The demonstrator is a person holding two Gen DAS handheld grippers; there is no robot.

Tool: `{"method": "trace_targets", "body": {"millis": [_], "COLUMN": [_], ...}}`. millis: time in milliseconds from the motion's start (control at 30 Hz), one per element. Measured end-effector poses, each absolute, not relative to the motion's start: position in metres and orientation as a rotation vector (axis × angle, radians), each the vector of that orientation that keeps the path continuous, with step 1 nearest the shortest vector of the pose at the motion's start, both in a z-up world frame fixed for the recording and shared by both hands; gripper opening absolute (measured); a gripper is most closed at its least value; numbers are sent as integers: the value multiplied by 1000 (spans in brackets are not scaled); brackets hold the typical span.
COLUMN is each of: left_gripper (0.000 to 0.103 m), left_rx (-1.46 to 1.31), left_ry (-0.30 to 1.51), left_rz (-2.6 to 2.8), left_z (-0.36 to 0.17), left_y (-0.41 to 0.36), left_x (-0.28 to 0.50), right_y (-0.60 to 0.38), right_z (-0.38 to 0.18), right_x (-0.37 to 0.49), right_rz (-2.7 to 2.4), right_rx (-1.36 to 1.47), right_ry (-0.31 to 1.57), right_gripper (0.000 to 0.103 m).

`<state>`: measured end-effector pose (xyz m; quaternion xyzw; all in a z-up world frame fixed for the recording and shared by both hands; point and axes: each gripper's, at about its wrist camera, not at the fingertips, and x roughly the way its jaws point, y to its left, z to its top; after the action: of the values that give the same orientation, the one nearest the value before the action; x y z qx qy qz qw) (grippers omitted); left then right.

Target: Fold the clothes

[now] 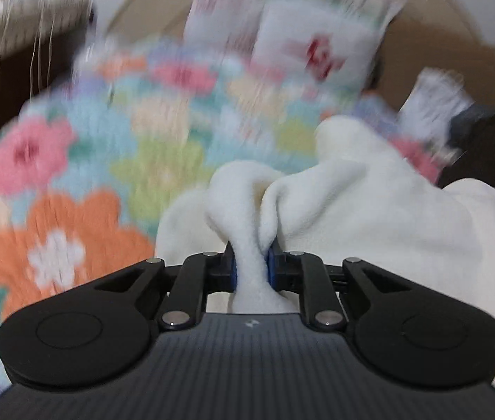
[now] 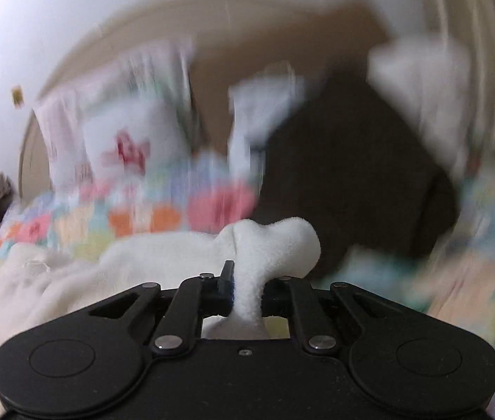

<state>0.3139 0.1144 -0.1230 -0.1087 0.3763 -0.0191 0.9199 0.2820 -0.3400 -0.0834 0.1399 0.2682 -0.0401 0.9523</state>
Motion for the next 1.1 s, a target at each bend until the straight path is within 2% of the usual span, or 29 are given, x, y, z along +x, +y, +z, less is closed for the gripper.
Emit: {"method": "trace_targets", "body": {"millis": [100,133,167,200,233,300,400,567,700,733,800,900,1000,1033,1067,1100], "left_gripper": [30,32,34,43,53,57,62,62,62,66,77,87,86,71,57,38], "left_rx": [-190,-183,-189,-187,-185,-183,-209,-269,-215,-178,-133,-155,-148,-140,-133,-133], "left_ry": [833,841,819,807,795,780,787,840,838,821,790,779,758,746,736,741], "left_rz": [-5,6,10,17,23,18,-3,-52,-82,-77,-90,-153,-122,-108,-94,-83], "left_z": [-133,-134,-126,-118,-110,-98,-91,-111,-118,-118,-123,-139,-149,-150,-151,-152], "left_y": [115,116,119,122,126,131,136,130,107,99,88,82,81,82,83,87], "left_x": [310,305,295,283,271,246,204,155,148,148,149,155,160,160,161,162], "right_y": [-346,-344,-342,-340,-338,-343,-351,-349,-352,-355,-359,-360,-353,-351,-349,-346], "right_z": [-107,-103,-100,-97,-94,-87,-81,-93,-106,-111,-127,-152,-179,-188,-196,-193], "right_x": [295,291,287,282,274,251,221,178,153,146,136,136,149,154,160,166], "right_rz": [-81,-95,-109,-122,-130,-144,-157,-116,-79,-62,-50,-2,2,-28,-52,-53], "right_rx": [345,337,328,323,332,364,471,545,652,708,832,1017,1138,1177,1207,1204], "right_ry": [658,652,647,641,639,641,675,750,821,831,859,910,945,939,925,877], "right_gripper": [16,18,31,41,46,61,67,67,68,69,79,81,87,89,96,100]}}
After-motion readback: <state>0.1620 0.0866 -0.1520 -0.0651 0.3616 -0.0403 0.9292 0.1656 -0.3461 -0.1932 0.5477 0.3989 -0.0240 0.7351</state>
